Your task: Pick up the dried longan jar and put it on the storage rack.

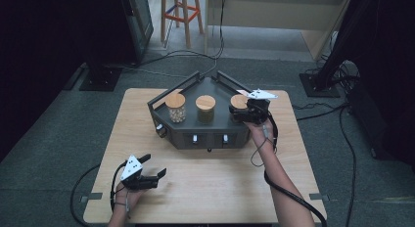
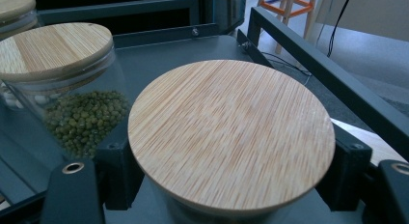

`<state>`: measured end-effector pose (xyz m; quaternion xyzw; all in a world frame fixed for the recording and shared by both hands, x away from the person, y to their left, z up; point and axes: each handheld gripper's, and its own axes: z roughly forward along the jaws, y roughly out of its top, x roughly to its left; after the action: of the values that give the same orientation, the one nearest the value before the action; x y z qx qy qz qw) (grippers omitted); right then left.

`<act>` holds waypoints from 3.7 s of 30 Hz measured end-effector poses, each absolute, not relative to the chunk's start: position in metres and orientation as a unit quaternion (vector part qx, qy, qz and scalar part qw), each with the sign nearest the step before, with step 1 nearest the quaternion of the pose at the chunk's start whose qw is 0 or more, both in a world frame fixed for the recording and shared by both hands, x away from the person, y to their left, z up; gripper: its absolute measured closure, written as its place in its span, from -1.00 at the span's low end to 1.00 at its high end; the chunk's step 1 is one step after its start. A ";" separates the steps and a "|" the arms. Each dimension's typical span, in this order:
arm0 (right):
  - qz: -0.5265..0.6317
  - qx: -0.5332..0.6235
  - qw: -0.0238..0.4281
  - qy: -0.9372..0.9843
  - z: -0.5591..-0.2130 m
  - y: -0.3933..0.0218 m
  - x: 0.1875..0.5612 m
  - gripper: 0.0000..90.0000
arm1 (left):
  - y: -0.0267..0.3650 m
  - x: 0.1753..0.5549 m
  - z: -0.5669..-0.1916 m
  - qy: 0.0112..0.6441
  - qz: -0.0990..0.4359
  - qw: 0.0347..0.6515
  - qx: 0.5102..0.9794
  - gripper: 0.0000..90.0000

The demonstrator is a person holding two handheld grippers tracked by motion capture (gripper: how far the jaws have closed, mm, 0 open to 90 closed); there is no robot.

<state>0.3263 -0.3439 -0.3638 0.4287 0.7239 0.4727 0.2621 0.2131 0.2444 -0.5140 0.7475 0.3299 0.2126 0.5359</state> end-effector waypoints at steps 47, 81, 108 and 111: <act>0.512 0.416 0.256 0.707 -0.384 -0.366 0.282 -0.81 | 0.241 0.213 -0.514 0.328 0.215 0.532 0.750 -0.77; 0.522 0.392 0.250 0.715 -0.388 -0.382 0.242 -0.81 | 0.239 0.212 -0.514 0.325 0.216 0.531 0.752 -0.77; 0.517 0.387 0.251 0.721 -0.411 -0.394 0.216 -0.81 | 0.237 0.212 -0.514 0.321 0.216 0.530 0.755 -0.77; 0.517 0.386 0.250 0.722 -0.415 -0.395 0.214 -0.81 | 0.236 0.212 -0.514 0.320 0.216 0.529 0.756 -0.77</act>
<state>0.2139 -0.3952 -0.4152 0.3860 0.7221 0.5166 0.2504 0.2120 0.2364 -0.5142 0.7556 0.3203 0.2159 0.5290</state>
